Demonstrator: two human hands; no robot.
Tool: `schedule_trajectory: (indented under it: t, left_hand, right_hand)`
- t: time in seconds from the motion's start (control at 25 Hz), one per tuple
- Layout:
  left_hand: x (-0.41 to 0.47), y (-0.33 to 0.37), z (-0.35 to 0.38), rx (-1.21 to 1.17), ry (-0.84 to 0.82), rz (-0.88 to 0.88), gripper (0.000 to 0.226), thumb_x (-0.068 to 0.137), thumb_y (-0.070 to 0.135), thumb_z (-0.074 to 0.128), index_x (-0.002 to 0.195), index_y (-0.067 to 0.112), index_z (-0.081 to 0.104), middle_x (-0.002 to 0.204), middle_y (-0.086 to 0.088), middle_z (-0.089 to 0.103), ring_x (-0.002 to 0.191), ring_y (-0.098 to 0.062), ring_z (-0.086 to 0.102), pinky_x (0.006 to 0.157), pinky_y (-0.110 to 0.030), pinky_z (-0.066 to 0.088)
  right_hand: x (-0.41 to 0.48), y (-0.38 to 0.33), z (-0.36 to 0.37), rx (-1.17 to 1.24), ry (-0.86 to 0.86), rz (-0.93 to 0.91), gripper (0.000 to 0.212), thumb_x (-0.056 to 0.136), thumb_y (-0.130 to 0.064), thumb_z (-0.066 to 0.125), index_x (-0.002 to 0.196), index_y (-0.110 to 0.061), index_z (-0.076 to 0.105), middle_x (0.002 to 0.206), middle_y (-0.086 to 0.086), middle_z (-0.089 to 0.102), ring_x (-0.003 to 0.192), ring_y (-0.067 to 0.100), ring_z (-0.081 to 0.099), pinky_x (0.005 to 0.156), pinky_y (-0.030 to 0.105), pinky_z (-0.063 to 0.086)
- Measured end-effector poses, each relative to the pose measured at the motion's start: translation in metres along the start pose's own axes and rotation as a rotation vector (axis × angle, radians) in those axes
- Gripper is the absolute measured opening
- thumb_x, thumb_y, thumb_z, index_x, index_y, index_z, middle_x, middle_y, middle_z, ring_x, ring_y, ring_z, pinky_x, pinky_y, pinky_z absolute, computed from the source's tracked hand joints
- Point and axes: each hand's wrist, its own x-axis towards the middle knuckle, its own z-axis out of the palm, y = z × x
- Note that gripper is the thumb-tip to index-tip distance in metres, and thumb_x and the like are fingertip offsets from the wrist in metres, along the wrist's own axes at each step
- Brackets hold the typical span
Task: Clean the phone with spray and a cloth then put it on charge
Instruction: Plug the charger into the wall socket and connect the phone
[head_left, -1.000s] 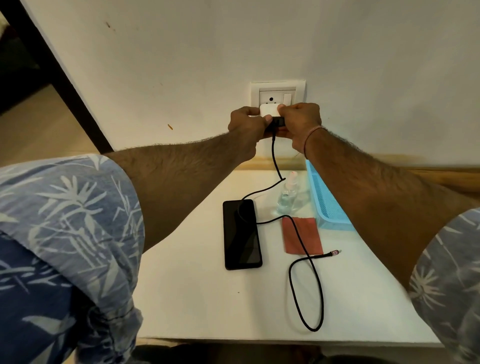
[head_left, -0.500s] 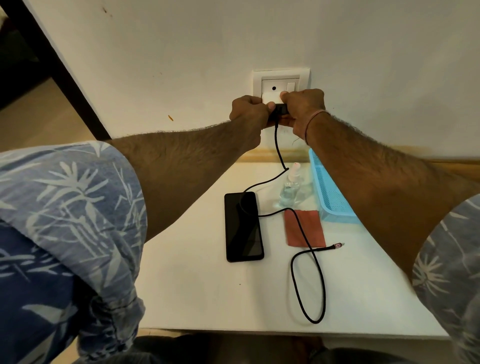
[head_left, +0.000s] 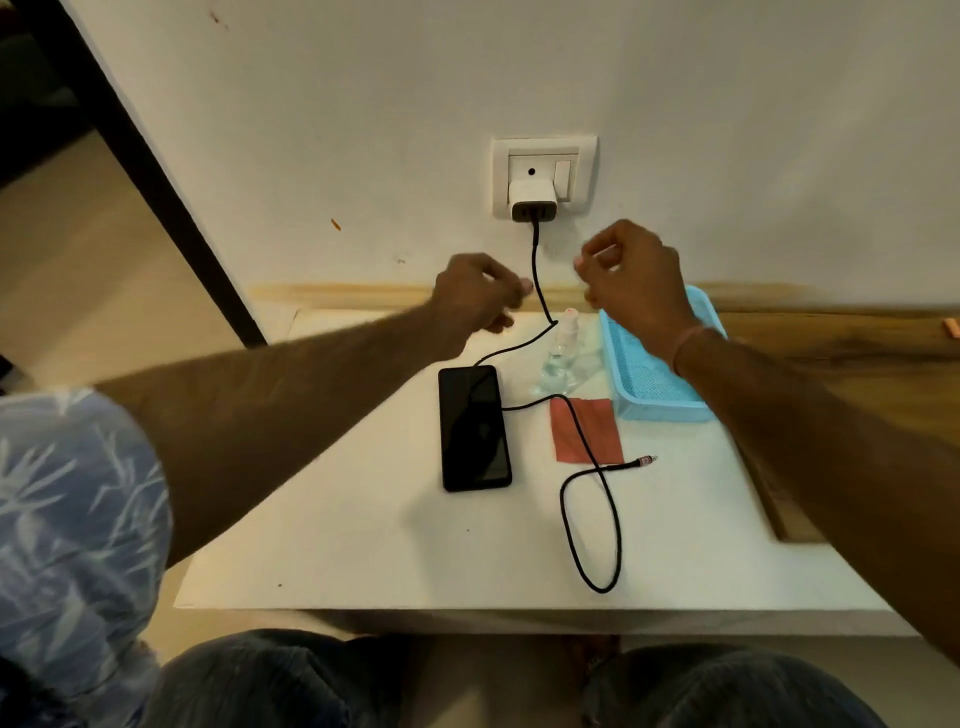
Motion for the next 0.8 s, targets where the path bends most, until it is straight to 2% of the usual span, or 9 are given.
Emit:
schedule_trajectory:
  t: [0.08,0.12,0.24,0.36,0.44,0.52,0.6,0.72,0.8]
  left_hand:
    - [-0.028,-0.025,0.009,0.177,-0.137,-0.016,0.027,0.084,0.026,0.081,0.080,0.003,0.067,0.071,-0.011,0.075,0.041,-0.019,0.062,0.042,-0.028,0.051]
    - [-0.044,-0.037,0.017,0.289,-0.231,-0.054,0.030,0.083,0.029,0.080,0.076,0.003,0.067,0.065,-0.008,0.075,0.038,-0.018,0.061,0.039,-0.027,0.049]
    - [-0.091,-0.068,0.047,0.495,-0.497,-0.225,0.039,0.080,0.039,0.080,0.077,0.002,0.068,0.059,-0.006,0.073,0.037,-0.015,0.062,0.037,-0.022,0.047]
    - [-0.124,-0.087,0.070,0.485,-0.537,-0.325,0.037,0.084,0.037,0.079,0.082,0.002,0.066,0.061,-0.007,0.073,0.042,-0.013,0.065,0.040,-0.021,0.050]
    - [-0.139,-0.093,0.078,0.378,-0.481,-0.396,0.028,0.090,0.026,0.075,0.086,0.000,0.067,0.066,-0.009,0.074,0.043,-0.012,0.065,0.044,-0.022,0.054]
    - [-0.153,-0.094,0.079,0.234,-0.388,-0.478,0.019,0.093,0.017,0.071,0.086,-0.001,0.068,0.062,-0.007,0.071,0.043,-0.011,0.066,0.051,-0.024,0.059]
    - [-0.165,-0.094,0.077,0.135,-0.299,-0.507,0.018,0.093,0.015,0.071,0.084,-0.001,0.071,0.062,-0.007,0.072,0.049,-0.014,0.069,0.058,-0.026,0.062]
    - [-0.180,-0.094,0.065,0.017,-0.242,-0.488,0.021,0.091,0.017,0.073,0.097,-0.003,0.072,0.081,-0.015,0.077,0.060,-0.019,0.073,0.064,-0.031,0.064]
    - [-0.187,-0.096,0.053,-0.013,-0.288,-0.442,0.021,0.092,0.016,0.072,0.102,-0.003,0.071,0.087,-0.017,0.077,0.065,-0.023,0.075,0.066,-0.033,0.064]
  right_hand:
    - [-0.039,0.015,-0.005,-0.055,-0.161,-0.043,0.005,0.087,-0.016,0.064,0.090,-0.012,0.064,0.081,0.007,0.071,0.063,0.015,0.067,0.060,0.030,0.059]
    - [-0.058,0.021,-0.005,-0.123,-0.247,-0.039,0.003,0.086,-0.015,0.064,0.086,-0.013,0.066,0.076,0.005,0.071,0.061,0.015,0.067,0.061,0.033,0.059]
    - [-0.102,0.036,0.003,-0.287,-0.402,0.091,0.009,0.081,-0.018,0.059,0.075,-0.015,0.066,0.061,0.001,0.068,0.054,0.016,0.067,0.058,0.032,0.059]
    - [-0.128,0.049,0.010,-0.253,-0.520,0.323,0.013,0.086,-0.013,0.055,0.074,-0.011,0.059,0.061,0.010,0.070,0.049,0.022,0.069,0.053,0.037,0.060]
    - [-0.140,0.055,0.013,-0.269,-0.566,0.440,0.018,0.091,-0.023,0.058,0.081,-0.008,0.059,0.067,0.012,0.071,0.052,0.024,0.070,0.055,0.037,0.061]
    - [-0.150,0.057,0.019,-0.252,-0.538,0.501,0.027,0.092,-0.033,0.060,0.084,-0.007,0.060,0.068,0.011,0.071,0.053,0.022,0.070,0.054,0.034,0.061]
    - [-0.159,0.055,0.029,-0.189,-0.425,0.501,0.028,0.090,-0.035,0.062,0.084,-0.008,0.062,0.072,0.011,0.071,0.059,0.024,0.071,0.060,0.036,0.062]
    - [-0.167,0.049,0.041,0.018,-0.226,0.550,0.018,0.086,-0.025,0.069,0.085,-0.010,0.060,0.084,0.013,0.070,0.068,0.025,0.070,0.067,0.040,0.061]
    - [-0.170,0.044,0.047,0.233,-0.200,0.649,0.012,0.086,-0.014,0.069,0.087,-0.007,0.060,0.088,0.017,0.070,0.072,0.027,0.070,0.070,0.040,0.061]
